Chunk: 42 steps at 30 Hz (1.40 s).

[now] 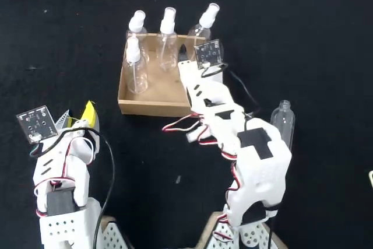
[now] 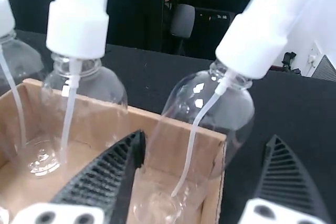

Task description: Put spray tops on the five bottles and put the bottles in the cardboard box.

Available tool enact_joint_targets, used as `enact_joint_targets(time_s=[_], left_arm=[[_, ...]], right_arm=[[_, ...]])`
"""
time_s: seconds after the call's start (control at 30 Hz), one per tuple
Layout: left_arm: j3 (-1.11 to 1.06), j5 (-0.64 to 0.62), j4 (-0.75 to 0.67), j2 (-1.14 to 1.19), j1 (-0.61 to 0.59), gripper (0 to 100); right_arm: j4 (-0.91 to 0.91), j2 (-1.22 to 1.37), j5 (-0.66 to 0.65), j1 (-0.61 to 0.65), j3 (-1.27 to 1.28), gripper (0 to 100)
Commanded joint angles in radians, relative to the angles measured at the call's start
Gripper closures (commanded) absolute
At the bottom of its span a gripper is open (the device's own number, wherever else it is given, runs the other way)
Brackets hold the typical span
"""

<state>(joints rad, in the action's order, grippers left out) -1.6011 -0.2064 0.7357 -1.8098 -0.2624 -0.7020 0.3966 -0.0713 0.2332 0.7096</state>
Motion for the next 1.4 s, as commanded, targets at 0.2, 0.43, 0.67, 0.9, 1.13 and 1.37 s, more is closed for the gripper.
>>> enact_joint_targets(time_s=[0.2, 0.43, 0.67, 0.9, 1.13, 1.37], left_arm=[[0.015, 0.008, -0.021, -0.015, -0.007, 83], [0.012, 0.008, -0.021, -0.015, -0.005, 83], [0.012, 0.008, -0.021, -0.015, -0.004, 83], [0.012, 0.008, -0.021, -0.015, -0.004, 83], [0.012, 0.008, -0.021, -0.015, -0.004, 83], [0.012, 0.008, -0.021, -0.015, -0.004, 83]], right_arm=[[-0.005, -0.033, -0.002, -0.005, -0.065, 67.3], [-0.005, -0.039, 0.101, -0.012, -0.079, 67.3], [-0.005, -0.042, 0.101, -0.012, -0.111, 67.3], [-0.008, -0.038, 0.103, -0.012, -0.124, 67.3], [-0.005, -0.036, 0.103, -0.037, -0.133, 67.3], [-0.014, -0.076, 0.100, -0.023, -0.073, 67.3]])
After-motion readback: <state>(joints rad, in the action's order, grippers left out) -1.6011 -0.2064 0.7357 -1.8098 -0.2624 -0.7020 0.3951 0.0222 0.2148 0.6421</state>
